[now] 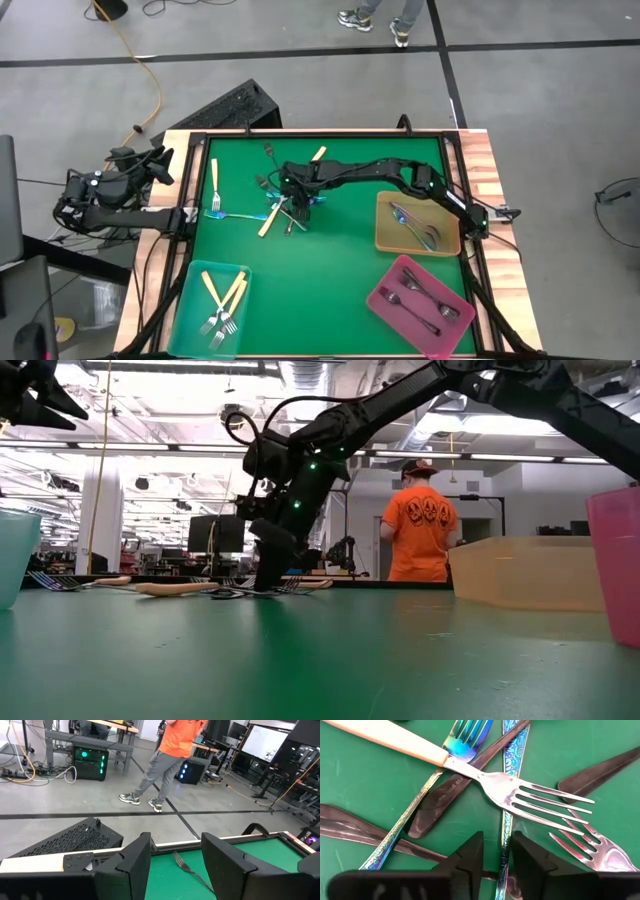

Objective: Sort silverware by color (type)
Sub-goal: Put the blue fork into the orange bin

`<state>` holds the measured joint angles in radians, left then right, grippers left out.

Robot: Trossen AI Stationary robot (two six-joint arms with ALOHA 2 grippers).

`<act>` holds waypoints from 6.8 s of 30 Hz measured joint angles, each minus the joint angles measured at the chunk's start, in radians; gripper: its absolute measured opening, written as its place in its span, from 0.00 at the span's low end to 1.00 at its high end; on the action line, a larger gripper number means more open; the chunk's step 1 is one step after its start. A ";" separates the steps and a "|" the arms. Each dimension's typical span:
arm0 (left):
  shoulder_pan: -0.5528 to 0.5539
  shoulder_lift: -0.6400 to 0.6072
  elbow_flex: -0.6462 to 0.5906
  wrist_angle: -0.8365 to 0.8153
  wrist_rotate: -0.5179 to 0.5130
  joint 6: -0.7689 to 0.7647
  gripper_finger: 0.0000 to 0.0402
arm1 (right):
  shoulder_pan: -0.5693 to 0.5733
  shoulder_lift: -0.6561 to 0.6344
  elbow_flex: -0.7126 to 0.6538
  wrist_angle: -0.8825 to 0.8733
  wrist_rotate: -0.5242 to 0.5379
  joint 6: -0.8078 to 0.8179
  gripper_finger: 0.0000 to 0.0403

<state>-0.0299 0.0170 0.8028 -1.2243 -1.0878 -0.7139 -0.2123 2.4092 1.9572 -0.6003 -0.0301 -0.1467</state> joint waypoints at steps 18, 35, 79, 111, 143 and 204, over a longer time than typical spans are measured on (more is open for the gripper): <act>0.000 0.000 0.000 0.000 0.000 0.000 0.39 | -0.008 0.041 0.006 -0.011 -0.023 0.063 0.09; 0.000 0.000 0.000 0.000 0.000 0.000 0.39 | 0.010 0.052 0.183 -0.134 -0.014 0.070 0.08; 0.000 0.000 0.000 0.000 0.001 0.000 0.39 | 0.161 -0.016 0.212 -0.563 1.094 0.074 0.09; 0.000 0.000 0.000 0.000 0.005 0.003 0.39 | 0.203 -0.920 -0.802 -0.643 0.959 0.534 0.09; 0.000 0.000 0.000 0.000 0.003 0.003 0.39 | 0.580 -1.126 -1.266 -0.582 0.682 1.297 0.09; 0.000 0.000 0.000 0.001 0.003 0.003 0.39 | 0.437 -1.292 -1.484 -0.165 0.394 0.894 0.12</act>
<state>-0.0297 0.0166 0.8028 -1.2237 -1.0843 -0.7109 0.2245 1.1172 0.4728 -0.7655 0.3637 0.7476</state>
